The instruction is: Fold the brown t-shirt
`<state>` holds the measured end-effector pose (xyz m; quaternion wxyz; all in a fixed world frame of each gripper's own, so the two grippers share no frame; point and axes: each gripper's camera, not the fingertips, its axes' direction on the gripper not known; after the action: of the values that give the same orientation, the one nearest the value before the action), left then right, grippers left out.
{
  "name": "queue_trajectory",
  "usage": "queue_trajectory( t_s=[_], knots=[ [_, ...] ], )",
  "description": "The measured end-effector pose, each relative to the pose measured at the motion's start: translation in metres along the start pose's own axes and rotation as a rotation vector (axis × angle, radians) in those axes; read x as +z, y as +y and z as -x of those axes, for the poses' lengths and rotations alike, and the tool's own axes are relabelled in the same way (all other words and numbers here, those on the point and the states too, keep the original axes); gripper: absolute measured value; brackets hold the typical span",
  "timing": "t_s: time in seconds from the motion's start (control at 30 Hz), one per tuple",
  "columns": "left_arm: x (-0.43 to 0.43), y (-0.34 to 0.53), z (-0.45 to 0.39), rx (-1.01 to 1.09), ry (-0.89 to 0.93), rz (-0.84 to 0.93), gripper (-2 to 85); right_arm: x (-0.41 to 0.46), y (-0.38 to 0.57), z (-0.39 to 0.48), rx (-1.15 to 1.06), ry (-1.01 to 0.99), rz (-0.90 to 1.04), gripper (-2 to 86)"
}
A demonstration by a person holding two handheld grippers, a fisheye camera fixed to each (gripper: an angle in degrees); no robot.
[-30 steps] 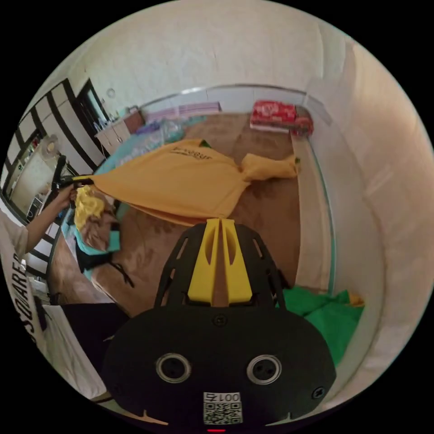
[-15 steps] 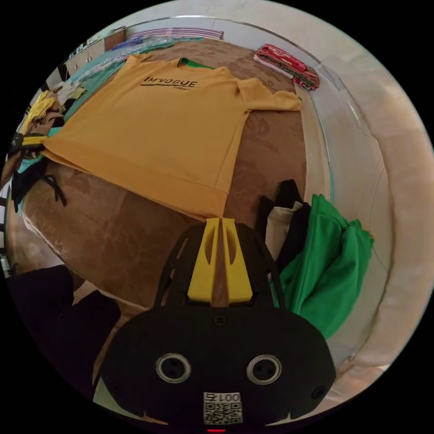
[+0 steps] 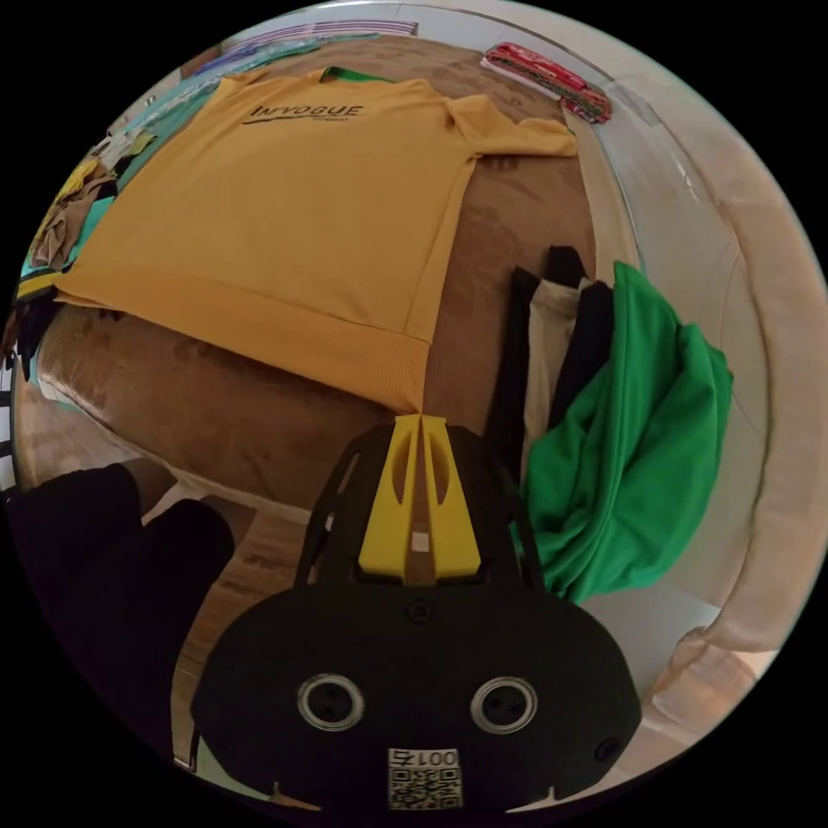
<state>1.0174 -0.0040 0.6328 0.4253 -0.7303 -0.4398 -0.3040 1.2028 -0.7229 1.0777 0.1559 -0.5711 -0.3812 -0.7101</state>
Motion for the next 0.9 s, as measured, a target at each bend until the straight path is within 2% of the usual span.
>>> queue_trajectory(
  t_s=[0.2,0.3,0.4,0.47,0.53,0.6,0.7,0.8,0.87,0.9],
  knots=[
    [0.021,-0.021,-0.043,-0.046,-0.015,0.075,-0.9,0.031,-0.021,-0.013,-0.058,-0.068,0.109,0.3],
    [0.012,-0.035,-0.049,-0.101,0.056,0.098,-0.9,0.025,-0.032,-0.031,-0.065,-0.133,0.135,0.4],
    [0.003,-0.042,-0.056,-0.116,0.116,0.120,-0.9,0.029,-0.022,-0.047,-0.100,-0.088,0.225,0.6],
    [0.003,-0.047,-0.062,-0.148,0.137,0.213,-0.9,0.024,-0.019,-0.060,-0.107,-0.075,0.242,1.0],
    [0.006,-0.048,-0.067,-0.186,0.131,0.292,-0.9,0.005,-0.032,-0.076,-0.102,-0.067,0.158,1.7],
    [0.002,-0.051,-0.074,-0.202,0.142,0.296,-1.0,-0.021,-0.074,-0.108,-0.073,-0.052,-0.012,3.9],
    [-0.017,-0.089,-0.086,-0.206,0.146,0.203,-1.0,-0.033,-0.153,-0.163,-0.029,-0.014,-0.215,6.9],
    [-0.046,-0.173,-0.102,-0.108,0.132,-0.036,-0.9,-0.028,-0.240,-0.227,0.043,-0.011,-0.363,7.9],
    [-0.059,-0.257,-0.118,0.023,0.160,-0.228,-0.9,-0.017,-0.292,-0.265,0.102,-0.005,-0.395,8.6],
    [-0.060,-0.278,-0.123,0.051,0.163,-0.262,-0.9,-0.006,-0.324,-0.290,0.147,-0.007,-0.382,8.9]
  ],
)
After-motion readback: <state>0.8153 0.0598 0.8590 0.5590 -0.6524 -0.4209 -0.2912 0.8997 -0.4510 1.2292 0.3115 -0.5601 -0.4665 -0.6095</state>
